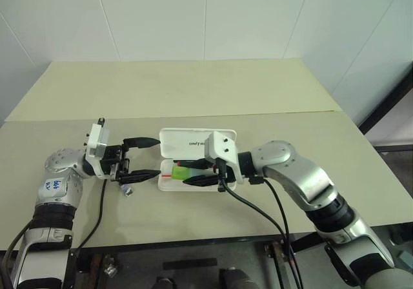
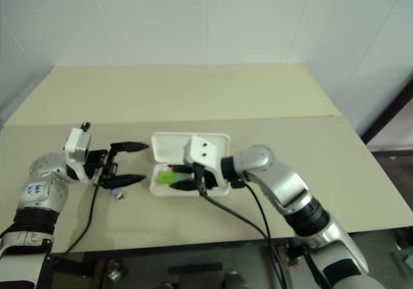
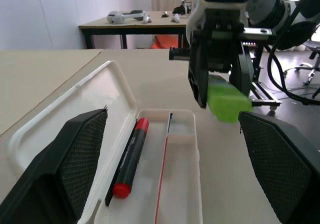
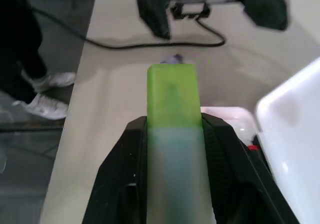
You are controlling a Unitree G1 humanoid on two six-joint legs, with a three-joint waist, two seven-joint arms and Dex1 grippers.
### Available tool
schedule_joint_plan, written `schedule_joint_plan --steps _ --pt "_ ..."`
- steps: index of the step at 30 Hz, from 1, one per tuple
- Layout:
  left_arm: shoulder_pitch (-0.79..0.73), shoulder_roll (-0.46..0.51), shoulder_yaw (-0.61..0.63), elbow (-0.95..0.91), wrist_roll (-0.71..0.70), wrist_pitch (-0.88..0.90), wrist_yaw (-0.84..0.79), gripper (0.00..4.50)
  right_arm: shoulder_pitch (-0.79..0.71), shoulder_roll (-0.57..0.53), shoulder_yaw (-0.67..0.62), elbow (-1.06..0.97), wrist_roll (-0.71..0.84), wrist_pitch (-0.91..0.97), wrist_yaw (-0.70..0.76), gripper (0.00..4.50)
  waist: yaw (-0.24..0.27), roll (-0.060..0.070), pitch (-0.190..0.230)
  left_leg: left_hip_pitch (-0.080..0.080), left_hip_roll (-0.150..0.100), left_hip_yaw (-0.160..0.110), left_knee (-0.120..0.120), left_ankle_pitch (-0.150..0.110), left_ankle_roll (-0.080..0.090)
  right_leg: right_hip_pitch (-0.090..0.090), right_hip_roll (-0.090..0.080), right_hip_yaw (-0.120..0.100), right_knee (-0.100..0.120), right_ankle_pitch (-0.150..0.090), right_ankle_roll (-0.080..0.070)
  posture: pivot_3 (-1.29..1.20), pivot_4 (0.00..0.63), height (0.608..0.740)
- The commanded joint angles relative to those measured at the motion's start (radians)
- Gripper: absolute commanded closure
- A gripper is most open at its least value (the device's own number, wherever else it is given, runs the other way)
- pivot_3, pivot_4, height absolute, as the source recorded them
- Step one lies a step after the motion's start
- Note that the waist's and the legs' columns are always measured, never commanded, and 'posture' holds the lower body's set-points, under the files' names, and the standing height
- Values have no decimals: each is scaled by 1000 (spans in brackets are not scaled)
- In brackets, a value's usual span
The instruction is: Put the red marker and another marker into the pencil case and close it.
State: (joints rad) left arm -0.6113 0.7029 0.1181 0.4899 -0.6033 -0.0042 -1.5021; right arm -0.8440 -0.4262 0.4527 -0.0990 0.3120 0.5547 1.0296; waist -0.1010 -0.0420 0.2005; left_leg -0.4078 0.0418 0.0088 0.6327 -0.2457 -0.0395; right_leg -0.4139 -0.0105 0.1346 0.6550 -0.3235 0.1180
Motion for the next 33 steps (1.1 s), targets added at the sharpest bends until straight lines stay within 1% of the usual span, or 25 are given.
schedule_joint_plan --steps 1,5,10,15,22,33 --pt "6 20 25 -3 4 -21 -88 0 -88 57 25 184 -75 -144 55 3384 -1 0 0 0 0 0 0 0 0 0 0 0 0 0 0 0 150 740" --pt "24 20 31 -30 -3 -16 -78 0 -170 135 28 396 -136 -253 88 3384 -2 0 0 0 1 0 0 0 0 0 0 -1 1 0 0 0 150 740" --pt "54 22 42 -67 -10 -8 -65 0 -201 175 20 509 -175 -307 133 3384 -4 0 0 0 3 -2 -1 0 -2 -1 -2 -1 3 -1 -1 0 150 740" --pt "78 23 52 -95 -7 1 -49 0 -194 214 26 531 -204 -303 152 3384 -10 0 0 0 4 -2 -1 -1 -3 -1 -3 -2 3 -1 -2 0 150 740" --pt "83 17 54 -112 -4 6 -40 0 -163 267 25 563 -257 -292 118 3384 -11 0 0 1 6 -2 -1 0 -4 -2 -1 -3 5 -2 -3 0 150 740" --pt "76 12 49 -111 0 6 -41 0 -156 271 11 616 -304 -315 95 3384 -11 0 0 1 5 -2 -1 0 -5 -2 -1 -3 5 -2 -4 0 150 740"
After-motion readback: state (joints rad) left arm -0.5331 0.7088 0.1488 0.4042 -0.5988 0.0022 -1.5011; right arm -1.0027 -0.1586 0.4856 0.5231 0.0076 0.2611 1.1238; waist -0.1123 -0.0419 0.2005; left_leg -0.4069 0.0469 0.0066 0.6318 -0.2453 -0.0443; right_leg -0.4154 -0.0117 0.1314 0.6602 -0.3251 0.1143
